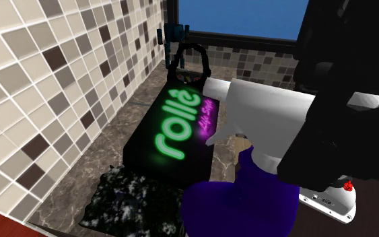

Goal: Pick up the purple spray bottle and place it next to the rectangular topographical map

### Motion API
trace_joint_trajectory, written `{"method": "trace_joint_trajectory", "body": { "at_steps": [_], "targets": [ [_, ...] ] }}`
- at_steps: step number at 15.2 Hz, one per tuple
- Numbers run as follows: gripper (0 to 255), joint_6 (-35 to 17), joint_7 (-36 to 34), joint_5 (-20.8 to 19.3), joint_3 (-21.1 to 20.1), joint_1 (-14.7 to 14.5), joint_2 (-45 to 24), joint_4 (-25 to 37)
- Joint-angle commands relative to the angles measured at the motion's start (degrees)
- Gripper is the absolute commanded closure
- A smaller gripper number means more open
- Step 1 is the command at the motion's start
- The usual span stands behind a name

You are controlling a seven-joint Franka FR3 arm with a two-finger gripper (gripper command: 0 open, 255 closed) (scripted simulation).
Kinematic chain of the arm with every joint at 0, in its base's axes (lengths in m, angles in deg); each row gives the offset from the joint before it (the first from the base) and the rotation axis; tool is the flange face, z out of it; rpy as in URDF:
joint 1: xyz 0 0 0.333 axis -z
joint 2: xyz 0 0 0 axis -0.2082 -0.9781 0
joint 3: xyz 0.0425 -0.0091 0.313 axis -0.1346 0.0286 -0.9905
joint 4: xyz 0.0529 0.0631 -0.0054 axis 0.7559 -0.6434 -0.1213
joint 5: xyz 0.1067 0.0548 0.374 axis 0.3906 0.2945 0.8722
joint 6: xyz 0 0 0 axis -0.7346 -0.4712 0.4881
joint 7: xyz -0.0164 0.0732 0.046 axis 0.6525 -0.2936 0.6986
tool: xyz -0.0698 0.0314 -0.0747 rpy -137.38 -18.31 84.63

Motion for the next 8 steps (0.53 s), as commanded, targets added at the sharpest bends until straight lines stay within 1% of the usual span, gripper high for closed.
{"method": "trace_joint_trajectory", "body": {
  "at_steps": [1, 8],
  "targets": [
    [255, -1.6, 0.4, 0.5, 0.2, -0.1, 0.9, -2.3],
    [255, -7.2, 2.2, 2.3, 1.2, -0.4, 4.1, -10.5]
  ]
}}
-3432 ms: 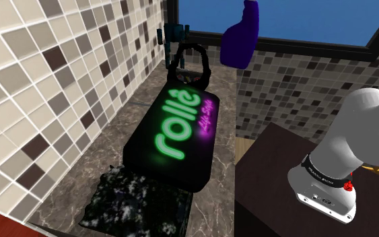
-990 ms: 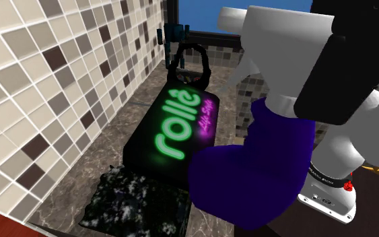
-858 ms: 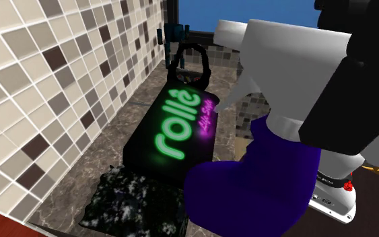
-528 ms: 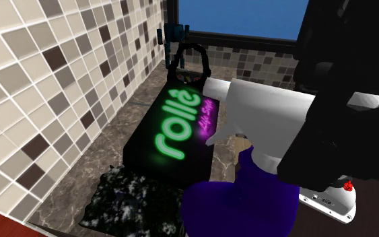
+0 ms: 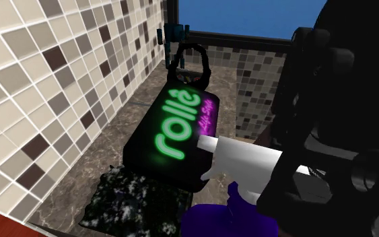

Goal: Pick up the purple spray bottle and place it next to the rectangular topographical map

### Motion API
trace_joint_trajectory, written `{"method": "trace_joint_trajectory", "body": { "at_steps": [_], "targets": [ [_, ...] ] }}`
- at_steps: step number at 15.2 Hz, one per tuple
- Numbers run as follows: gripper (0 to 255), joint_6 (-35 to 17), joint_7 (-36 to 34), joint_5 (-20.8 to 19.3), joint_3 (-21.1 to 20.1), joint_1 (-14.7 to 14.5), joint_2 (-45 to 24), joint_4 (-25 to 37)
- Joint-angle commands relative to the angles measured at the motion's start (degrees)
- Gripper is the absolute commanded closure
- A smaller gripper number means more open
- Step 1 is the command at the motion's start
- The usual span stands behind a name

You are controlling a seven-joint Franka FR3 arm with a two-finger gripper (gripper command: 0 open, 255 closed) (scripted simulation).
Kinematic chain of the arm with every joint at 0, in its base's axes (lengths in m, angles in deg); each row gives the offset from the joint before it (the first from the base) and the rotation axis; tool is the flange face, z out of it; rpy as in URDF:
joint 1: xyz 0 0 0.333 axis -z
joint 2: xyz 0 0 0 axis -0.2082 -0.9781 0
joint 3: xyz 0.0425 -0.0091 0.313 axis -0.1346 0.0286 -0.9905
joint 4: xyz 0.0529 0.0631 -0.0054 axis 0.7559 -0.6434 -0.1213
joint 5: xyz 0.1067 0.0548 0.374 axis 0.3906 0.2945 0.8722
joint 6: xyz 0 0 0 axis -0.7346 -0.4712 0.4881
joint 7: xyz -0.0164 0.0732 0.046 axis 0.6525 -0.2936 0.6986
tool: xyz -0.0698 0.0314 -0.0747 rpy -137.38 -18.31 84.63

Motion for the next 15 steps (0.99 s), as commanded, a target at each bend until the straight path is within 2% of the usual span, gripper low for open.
{"method": "trace_joint_trajectory", "body": {
  "at_steps": [1, 15],
  "targets": [
    [255, -1.6, 0.5, 0.4, 0.2, -0.1, 0.8, -2.3],
    [255, -12.3, 2.5, 2.4, 0.3, -0.9, 3.9, -15.6]
  ]
}}
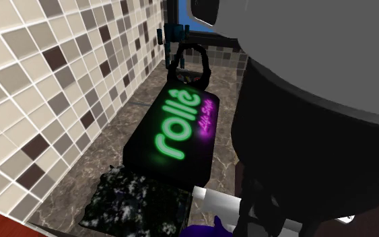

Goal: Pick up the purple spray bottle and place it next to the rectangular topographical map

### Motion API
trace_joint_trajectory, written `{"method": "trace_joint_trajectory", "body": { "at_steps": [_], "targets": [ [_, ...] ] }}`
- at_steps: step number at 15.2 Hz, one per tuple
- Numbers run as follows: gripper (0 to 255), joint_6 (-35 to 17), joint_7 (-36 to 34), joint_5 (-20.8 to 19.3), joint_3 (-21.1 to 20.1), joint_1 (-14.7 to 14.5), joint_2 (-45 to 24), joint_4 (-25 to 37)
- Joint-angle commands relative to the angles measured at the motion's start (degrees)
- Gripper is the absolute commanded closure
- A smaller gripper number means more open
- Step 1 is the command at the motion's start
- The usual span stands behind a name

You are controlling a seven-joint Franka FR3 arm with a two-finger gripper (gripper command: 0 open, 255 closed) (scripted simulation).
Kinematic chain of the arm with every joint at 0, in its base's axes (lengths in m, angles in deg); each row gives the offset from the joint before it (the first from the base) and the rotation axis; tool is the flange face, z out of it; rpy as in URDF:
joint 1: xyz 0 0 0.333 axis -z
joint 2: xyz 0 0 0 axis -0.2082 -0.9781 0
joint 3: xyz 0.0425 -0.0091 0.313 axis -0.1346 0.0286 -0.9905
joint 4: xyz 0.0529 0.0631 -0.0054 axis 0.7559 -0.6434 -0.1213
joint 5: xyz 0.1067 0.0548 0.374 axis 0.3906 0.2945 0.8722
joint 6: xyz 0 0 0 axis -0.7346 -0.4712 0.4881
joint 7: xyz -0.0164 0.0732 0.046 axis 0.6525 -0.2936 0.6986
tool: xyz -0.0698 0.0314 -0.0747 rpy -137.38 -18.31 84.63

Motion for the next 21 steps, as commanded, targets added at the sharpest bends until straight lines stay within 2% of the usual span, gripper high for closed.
{"method": "trace_joint_trajectory", "body": {
  "at_steps": [1, 21],
  "targets": [
    [255, -1.6, 0.2, 0.2, -0.1, -0.1, 0.3, -1.8],
    [255, -17.0, 0.7, 0.9, -2.7, -0.7, -1.1, -16.0]
  ]
}}
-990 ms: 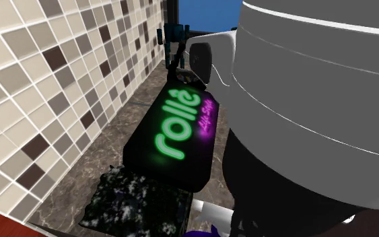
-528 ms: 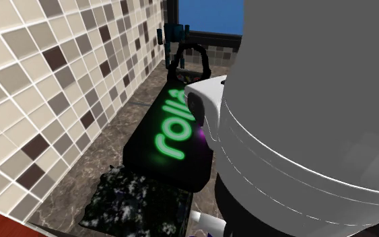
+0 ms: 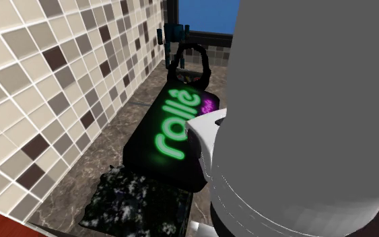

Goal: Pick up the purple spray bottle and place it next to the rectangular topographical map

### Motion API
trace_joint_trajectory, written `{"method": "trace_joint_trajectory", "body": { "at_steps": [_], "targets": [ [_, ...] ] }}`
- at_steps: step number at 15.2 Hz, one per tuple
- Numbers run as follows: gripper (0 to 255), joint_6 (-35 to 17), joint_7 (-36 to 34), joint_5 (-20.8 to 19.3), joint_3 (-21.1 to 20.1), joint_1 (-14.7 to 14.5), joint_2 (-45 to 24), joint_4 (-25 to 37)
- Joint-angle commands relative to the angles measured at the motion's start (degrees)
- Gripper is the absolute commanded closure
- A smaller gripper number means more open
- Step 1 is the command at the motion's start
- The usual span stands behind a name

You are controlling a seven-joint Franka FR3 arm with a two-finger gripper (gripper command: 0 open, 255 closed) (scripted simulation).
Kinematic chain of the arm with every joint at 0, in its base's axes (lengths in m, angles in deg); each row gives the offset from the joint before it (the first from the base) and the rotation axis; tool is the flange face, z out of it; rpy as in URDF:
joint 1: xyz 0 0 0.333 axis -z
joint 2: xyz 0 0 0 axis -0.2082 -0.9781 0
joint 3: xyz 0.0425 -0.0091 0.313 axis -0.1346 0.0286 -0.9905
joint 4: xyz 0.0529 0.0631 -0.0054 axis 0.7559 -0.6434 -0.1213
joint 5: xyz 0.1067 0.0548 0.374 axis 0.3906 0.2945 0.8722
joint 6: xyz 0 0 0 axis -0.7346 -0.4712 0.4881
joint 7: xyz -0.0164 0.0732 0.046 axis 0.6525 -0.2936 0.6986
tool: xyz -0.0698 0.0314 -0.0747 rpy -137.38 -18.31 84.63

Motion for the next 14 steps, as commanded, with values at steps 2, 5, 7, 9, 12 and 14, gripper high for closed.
{"method": "trace_joint_trajectory", "body": {
  "at_steps": [2, 5, 7, 9, 12, 14],
  "targets": [
    [255, -2.4, 0.0, -0.1, -0.5, 0.1, -0.7, -1.8],
    [255, -4.8, -0.3, -0.4, -1.1, 0.1, -1.5, -3.5],
    [255, -6.5, -0.5, -0.6, -1.5, 0.2, -2.2, -4.5],
    [255, -7.1, -0.6, -0.7, -1.7, 0.2, -2.5, -4.9],
    [255, -7.1, -0.6, -0.7, -1.7, 0.2, -2.5, -4.9],
    [255, -7.1, -0.6, -0.7, -1.7, 0.2, -2.5, -4.9]
  ]
}}
